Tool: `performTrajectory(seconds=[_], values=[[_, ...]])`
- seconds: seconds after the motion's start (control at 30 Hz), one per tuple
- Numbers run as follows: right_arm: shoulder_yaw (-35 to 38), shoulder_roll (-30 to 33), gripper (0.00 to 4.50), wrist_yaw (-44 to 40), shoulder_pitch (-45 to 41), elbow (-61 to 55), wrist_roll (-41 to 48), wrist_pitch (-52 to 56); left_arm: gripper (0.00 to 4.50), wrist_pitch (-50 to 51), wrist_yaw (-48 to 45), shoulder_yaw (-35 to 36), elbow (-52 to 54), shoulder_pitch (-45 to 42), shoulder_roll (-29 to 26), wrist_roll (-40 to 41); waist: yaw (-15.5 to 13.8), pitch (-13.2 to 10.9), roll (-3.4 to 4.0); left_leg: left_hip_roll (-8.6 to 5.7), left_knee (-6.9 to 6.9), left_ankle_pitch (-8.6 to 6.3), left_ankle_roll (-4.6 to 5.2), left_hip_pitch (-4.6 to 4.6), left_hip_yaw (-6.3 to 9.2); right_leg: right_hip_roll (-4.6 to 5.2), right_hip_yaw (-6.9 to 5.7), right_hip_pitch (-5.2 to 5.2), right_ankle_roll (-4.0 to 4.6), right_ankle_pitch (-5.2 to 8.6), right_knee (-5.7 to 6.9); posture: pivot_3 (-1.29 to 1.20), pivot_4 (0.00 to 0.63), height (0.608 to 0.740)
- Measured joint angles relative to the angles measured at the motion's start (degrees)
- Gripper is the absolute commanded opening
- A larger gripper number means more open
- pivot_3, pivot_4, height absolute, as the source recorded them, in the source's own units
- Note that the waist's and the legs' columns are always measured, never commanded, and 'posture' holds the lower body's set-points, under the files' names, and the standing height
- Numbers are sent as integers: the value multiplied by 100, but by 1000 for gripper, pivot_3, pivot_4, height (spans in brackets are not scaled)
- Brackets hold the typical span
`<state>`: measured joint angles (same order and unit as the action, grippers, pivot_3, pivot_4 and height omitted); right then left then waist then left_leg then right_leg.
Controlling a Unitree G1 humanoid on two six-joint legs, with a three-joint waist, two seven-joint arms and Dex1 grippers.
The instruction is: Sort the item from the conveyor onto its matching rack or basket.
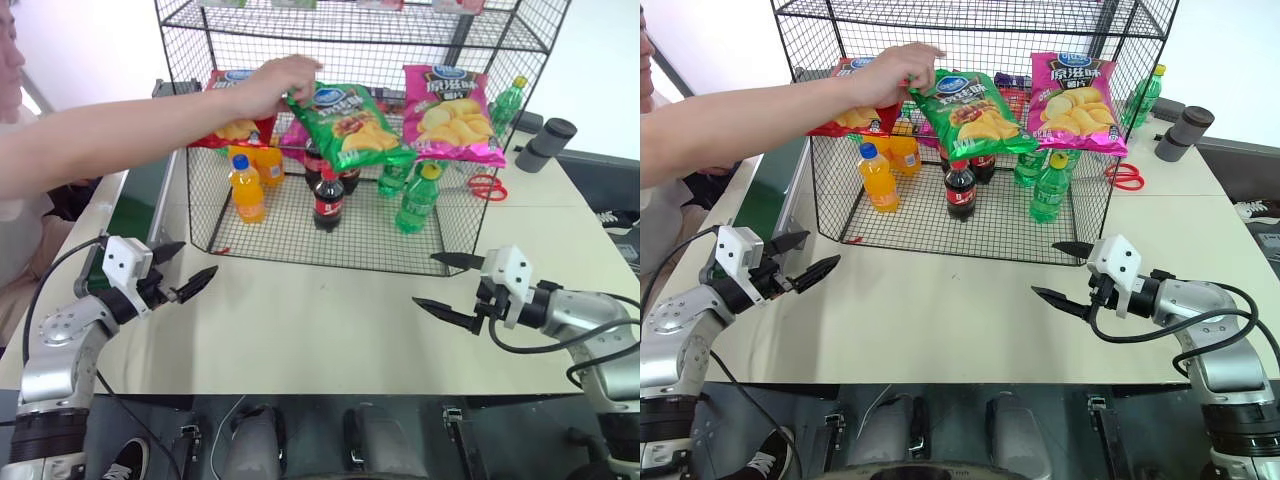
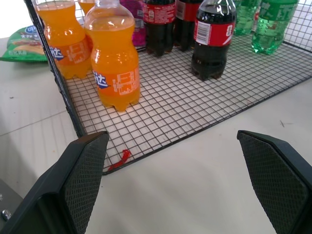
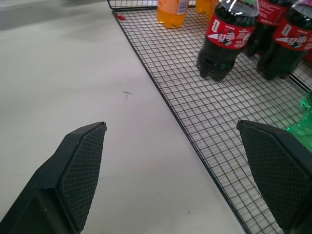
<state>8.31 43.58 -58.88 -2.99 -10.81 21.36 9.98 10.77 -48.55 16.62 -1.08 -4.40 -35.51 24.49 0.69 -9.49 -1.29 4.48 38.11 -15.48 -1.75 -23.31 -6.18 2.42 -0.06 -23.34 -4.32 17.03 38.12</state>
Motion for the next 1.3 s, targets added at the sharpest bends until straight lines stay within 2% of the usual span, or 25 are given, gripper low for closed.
performTrajectory(seconds=[0.37,0.87,1.3], values=[[-25,-3,4470,48,28,-2,-43,-26,4500,335,59,2,0,-91,16,153,-1,0,0,0,1,0,0,0,0,0,0,1,0,0,0,0,150,740],[-80,-1,4470,116,23,-9,-100,-35,4500,667,-559,37,16,-143,-40,777,4,0,0,0,1,1,-1,1,0,-1,0,1,0,0,1,0,150,740],[-149,-32,4470,137,-111,-6,-199,-123,4500,485,-363,73,15,-66,-99,553,1,0,0,0,2,1,-1,1,0,0,0,1,0,0,1,0,150,740]])
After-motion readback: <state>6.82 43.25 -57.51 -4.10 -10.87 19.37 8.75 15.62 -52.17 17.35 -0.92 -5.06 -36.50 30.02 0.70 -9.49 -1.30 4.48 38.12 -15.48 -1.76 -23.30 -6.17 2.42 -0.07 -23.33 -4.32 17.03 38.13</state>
